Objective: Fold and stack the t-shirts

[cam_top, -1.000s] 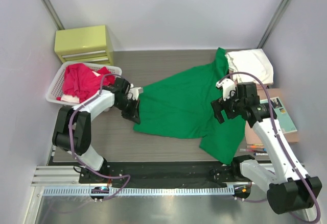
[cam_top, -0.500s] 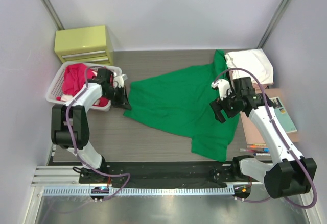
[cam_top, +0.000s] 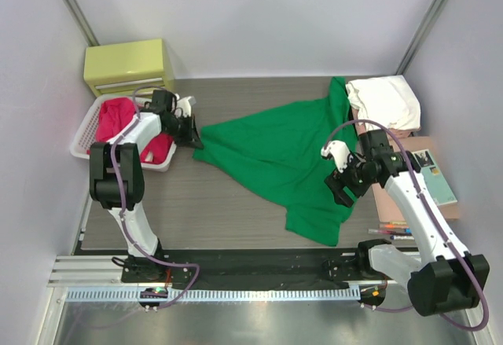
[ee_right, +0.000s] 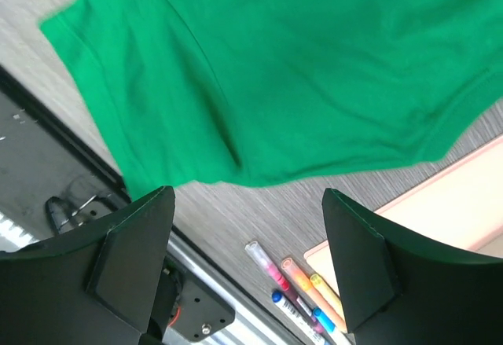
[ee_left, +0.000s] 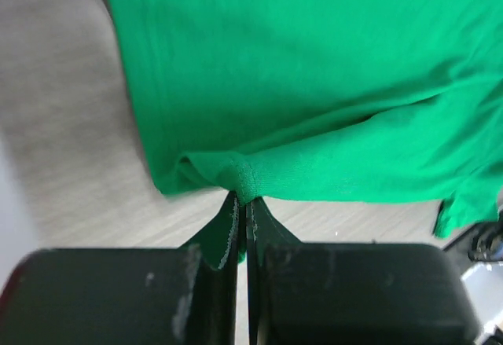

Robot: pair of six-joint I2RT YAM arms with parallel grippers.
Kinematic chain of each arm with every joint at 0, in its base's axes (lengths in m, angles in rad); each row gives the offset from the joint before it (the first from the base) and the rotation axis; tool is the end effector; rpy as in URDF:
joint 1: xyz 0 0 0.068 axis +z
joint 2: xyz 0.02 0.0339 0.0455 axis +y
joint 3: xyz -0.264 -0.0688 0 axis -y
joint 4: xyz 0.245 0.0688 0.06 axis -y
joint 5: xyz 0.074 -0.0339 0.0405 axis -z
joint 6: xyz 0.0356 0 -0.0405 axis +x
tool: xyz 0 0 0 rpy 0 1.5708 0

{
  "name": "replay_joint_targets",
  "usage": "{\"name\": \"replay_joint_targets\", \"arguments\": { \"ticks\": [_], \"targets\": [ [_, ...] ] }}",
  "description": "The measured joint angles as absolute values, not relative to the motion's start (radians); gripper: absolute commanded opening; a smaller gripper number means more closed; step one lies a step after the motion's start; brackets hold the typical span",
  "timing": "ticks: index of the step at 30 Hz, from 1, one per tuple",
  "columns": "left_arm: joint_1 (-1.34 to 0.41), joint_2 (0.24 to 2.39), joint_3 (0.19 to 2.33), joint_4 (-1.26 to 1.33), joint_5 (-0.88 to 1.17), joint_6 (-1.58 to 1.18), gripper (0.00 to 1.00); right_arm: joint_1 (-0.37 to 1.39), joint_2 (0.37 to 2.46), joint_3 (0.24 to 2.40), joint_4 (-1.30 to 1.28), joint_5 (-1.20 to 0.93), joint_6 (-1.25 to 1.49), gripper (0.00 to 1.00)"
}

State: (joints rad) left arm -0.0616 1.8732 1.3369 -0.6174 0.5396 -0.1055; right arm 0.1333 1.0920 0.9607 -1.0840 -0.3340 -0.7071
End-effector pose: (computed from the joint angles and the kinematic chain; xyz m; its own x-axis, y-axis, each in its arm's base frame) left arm 0.3804 -0.0418 0.1963 -0.9349 -0.0328 -0.3534 0.1630 0.8447 -0.5098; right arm 0.1834 0.0364 0.2743 -0.5514 -0.6932 -0.4643 -0.7850 0.6194 0.0075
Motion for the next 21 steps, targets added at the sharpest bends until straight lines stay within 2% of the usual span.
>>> {"name": "replay_joint_targets", "arguments": {
  "ticks": [4,9,16,21],
  "targets": [
    [-0.049,1.857,1.39,-0.604,0.524,-0.106,0.0,0.134,1.023,0.881,-1.014,-0.288,-0.677,0.82],
    [-0.045,1.827,1.452,-0.603,0.505,-0.104,0.0,0.133,1.082,0.845,-0.942,-0.276,-0.656,0.75],
    [-0.045,1.828,1.489,-0.612,0.478,-0.101,0.0,0.157,1.159,0.919,-1.021,-0.385,-0.711,0.75],
    [-0.045,1.864,1.573,-0.617,0.462,-0.113,0.0,0.228,1.16,0.913,-1.053,-0.379,-0.747,0.75]
  ]
}}
